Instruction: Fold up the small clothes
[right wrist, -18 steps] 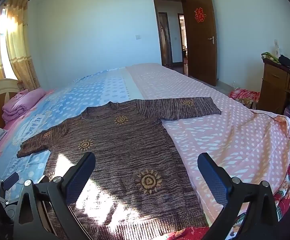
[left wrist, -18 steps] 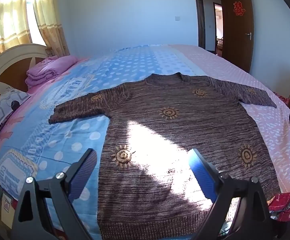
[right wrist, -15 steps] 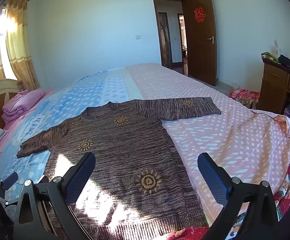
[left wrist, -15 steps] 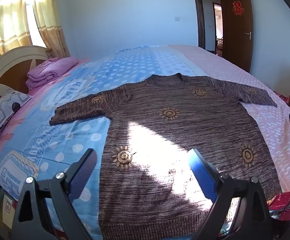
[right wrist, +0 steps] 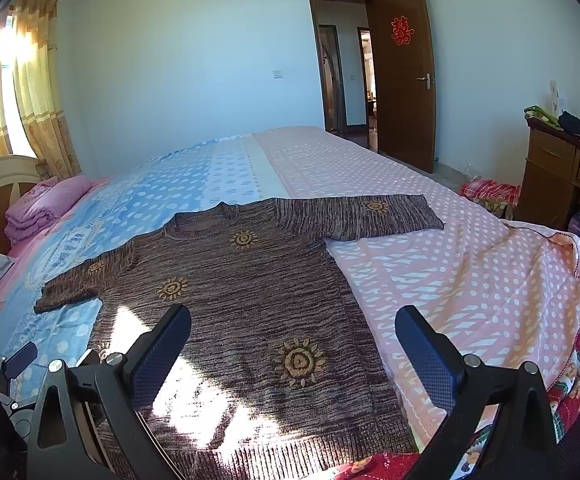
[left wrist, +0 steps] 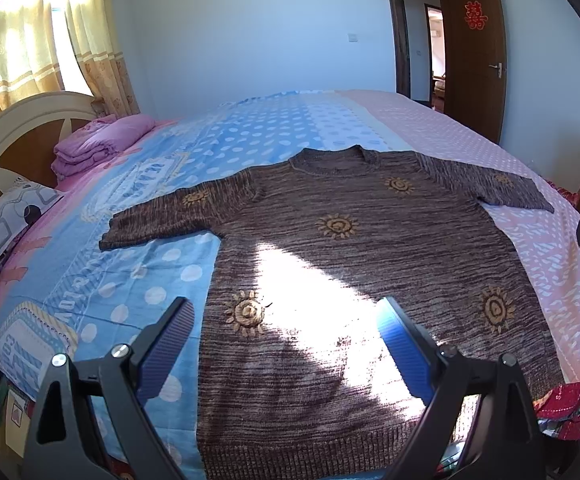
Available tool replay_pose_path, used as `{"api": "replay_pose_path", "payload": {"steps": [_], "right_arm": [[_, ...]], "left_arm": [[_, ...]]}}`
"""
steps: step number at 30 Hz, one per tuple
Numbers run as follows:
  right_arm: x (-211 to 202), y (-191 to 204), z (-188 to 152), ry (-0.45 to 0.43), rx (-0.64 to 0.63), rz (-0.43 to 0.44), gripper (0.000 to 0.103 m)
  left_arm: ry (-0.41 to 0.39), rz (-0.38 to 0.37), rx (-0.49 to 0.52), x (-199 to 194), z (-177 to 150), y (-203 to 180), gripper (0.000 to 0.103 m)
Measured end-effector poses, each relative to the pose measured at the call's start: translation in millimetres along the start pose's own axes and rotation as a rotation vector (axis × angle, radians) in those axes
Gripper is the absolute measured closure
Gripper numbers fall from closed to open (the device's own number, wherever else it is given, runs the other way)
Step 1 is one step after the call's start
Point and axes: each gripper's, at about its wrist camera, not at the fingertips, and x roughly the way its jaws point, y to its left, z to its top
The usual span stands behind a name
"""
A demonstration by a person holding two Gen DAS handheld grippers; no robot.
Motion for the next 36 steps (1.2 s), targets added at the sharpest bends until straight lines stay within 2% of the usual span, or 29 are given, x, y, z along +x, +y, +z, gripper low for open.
{"api": "replay_pose_path", "payload": {"steps": [21,27,30,32,36], "right_arm": [[1.8,4.5,-4.5,0.009,-0.013,0.005,0.001],[4.5,5.8,-5.4,0.02,-0.02,0.005,0.001],[7.4,7.0,-6.7,0.03,-0.027,-0.001,0.001],[10.3,7.8,-8.1,0.04,-0.034,-0.006,0.001],[15.9,6.0,-9.2,0.055,-0.037,-0.013,0.001]], "left_arm": [[0.023,-0.019,-0.013,4.8,-5.9,1.4,0.008],[0.067,-0.023,-0.01,6.4,-4.7,-0.3,0.008],[0.12,-0.04,-0.016,6.9,-4.0,-0.5,0.008],[0.092,-0.036,-0.012,8.7,-4.7,-1.9,0.008],[0.104,-0.043,-0.015,15.7,-3.3,-2.3,0.008]]}}
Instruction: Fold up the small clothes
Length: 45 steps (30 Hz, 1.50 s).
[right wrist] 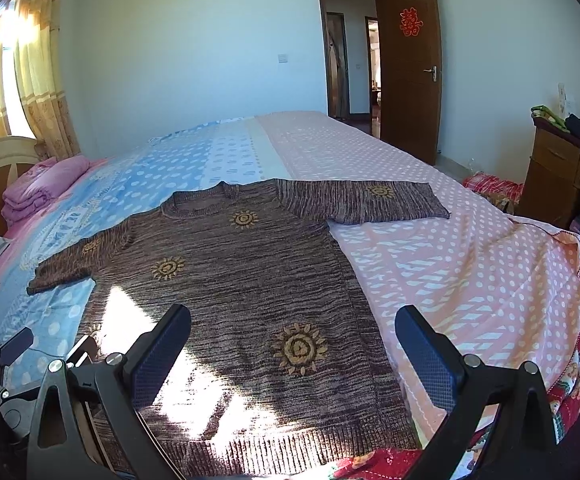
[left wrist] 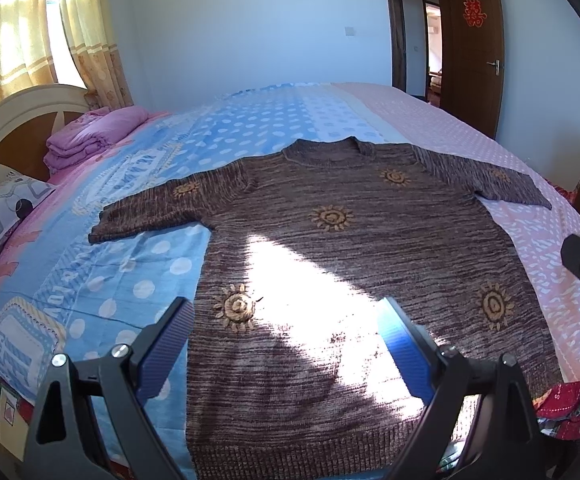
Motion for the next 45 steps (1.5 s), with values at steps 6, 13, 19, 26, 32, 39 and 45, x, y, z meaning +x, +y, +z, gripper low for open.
{"api": "replay_pose_path", "payload": {"steps": [6,13,19,26,32,39,45], "right_arm": [[17.1,-25.4,9.1,0.014,0.069,-0.003,0.001],[52.8,-110.4,46.4,0.034,0.311,-0.026,0.002],[87.6,-189.8,109.9,-0.074,0.434,-0.114,0.034],[194.6,-251.3,149.3,0.01,0.48,-0.146,0.046],[285.7,-267.3,141.0,0.176,0.462,-0.168,0.05],[322.3,-244.4,138.9,0.224,0.271,-0.267,0.064],[321.8,-240.6,145.4,0.256,0.249,-0.235,0.096]], "left_arm": [[0.025,-0.085,-0.01,25.8,9.4,5.4,0.008],[0.022,-0.074,-0.057,72.2,43.7,33.2,0.008],[-0.061,-0.02,-0.071,108.8,92.2,54.7,0.008],[-0.073,0.022,-0.045,168.8,104.3,52.5,0.006],[0.002,-0.036,-0.131,204.5,98.6,53.6,0.006],[0.104,-0.108,-0.186,220.3,95.5,56.7,0.005],[0.095,-0.105,-0.172,217.0,93.0,53.7,0.002]]}}
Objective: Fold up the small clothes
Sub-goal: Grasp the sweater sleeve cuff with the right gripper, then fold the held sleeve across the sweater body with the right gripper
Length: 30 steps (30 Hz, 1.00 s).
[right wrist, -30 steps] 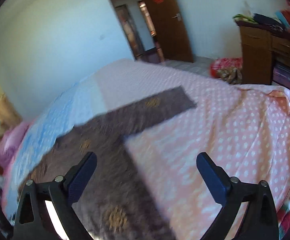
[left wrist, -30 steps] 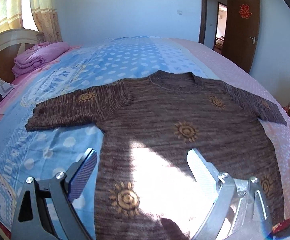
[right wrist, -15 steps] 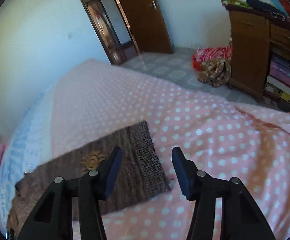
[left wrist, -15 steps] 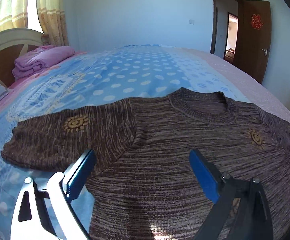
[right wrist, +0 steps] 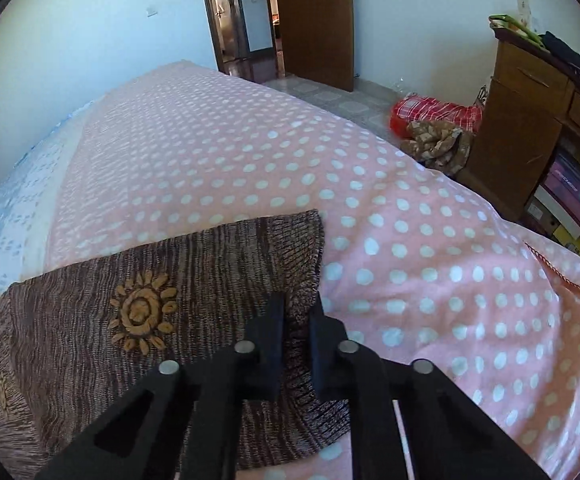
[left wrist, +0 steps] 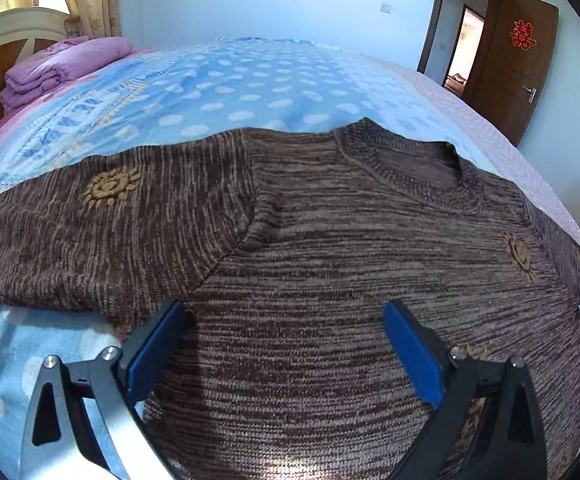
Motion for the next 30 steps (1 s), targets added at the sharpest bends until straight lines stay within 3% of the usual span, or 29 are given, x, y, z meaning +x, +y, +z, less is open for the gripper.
{"api": "replay_pose_path", "payload": {"steps": [8,15,18,24,28,30], "right_arm": [[-64.1,62.1,17.1,-0.115,-0.108,0.052,0.096],[-122.9,182.6,-8.0,-0.148,-0.252,0.268,0.096],[-122.9,241.0,-35.5,-0.11,-0.3,0.372,0.096],[-91.6,331.7,-103.8,-0.028,-0.368,0.443,0.096],[-67.2,356.9,-133.5,0.019,-0.381,0.464,0.096],[-56.1,357.2,-139.4,0.037,-0.364,0.471,0.09]], "left_arm": [[-0.018,-0.012,-0.009,0.1,2.1,2.7,0.002],[-0.034,-0.034,-0.025,-0.6,3.8,6.1,0.002],[-0.038,-0.043,-0.032,-0.2,4.7,7.6,0.002],[-0.046,-0.053,-0.04,-0.2,4.5,8.9,0.002],[-0.053,-0.061,-0.045,-0.2,4.0,9.6,0.002],[-0.056,-0.066,-0.048,-0.4,3.8,9.8,0.002]]}}
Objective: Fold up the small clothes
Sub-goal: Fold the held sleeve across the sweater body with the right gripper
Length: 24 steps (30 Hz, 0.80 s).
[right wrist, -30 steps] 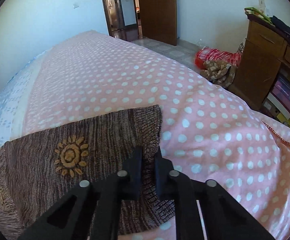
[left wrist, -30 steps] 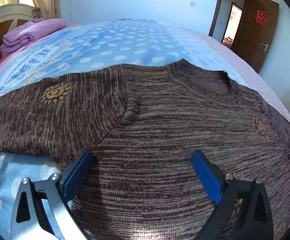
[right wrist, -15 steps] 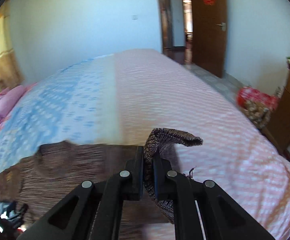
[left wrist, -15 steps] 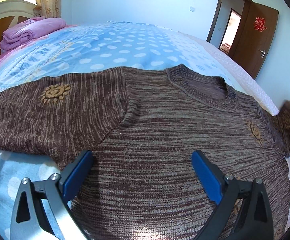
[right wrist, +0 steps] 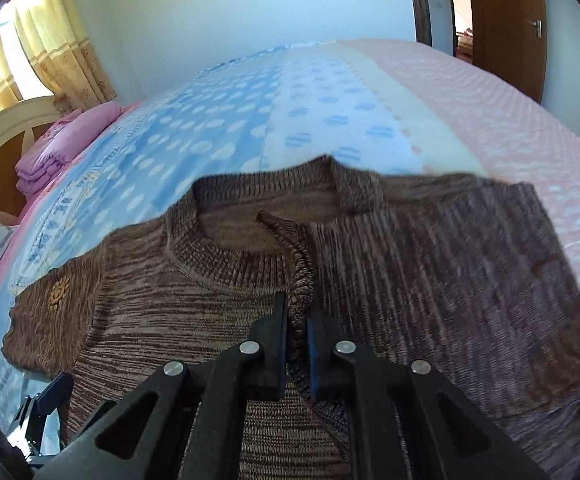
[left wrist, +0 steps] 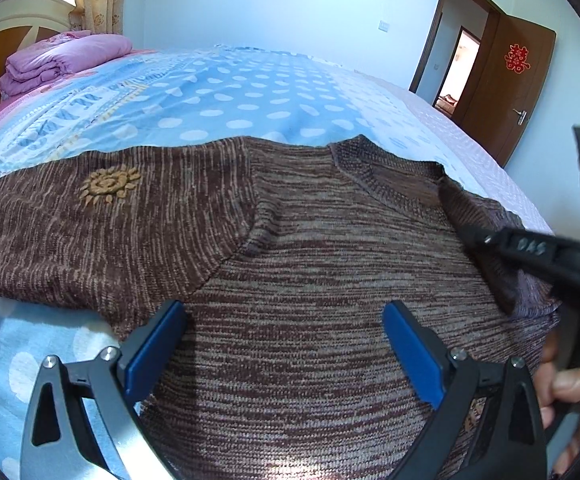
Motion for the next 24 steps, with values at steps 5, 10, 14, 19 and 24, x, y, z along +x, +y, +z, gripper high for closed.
{"api": "replay_pose_path", "payload": {"steps": [5,10,14,19,24], "right_arm": [[-19.4,-22.3,1.7,-0.018,0.074,0.23,0.065],[-76.7,-67.7,-2.8,-0.132,0.117,0.094,0.065],[-72.5,-71.6,-29.0,-0.044,0.02,-0.01,0.073],[-46.8,-55.4,-50.3,0.014,0.058,0.056,0.073],[-31.1,-6.0,-57.2,0.021,-0.064,0.047,0.071]], "left_arm": [[-0.002,-0.007,-0.004,0.7,0.6,0.5,0.001],[-0.002,-0.01,-0.003,1.5,0.6,0.5,0.001],[-0.002,-0.009,-0.003,1.4,0.7,0.5,0.001],[-0.002,-0.006,0.0,1.7,1.2,0.2,0.0],[-0.003,-0.003,0.003,2.2,1.5,-0.6,0.0]]}}
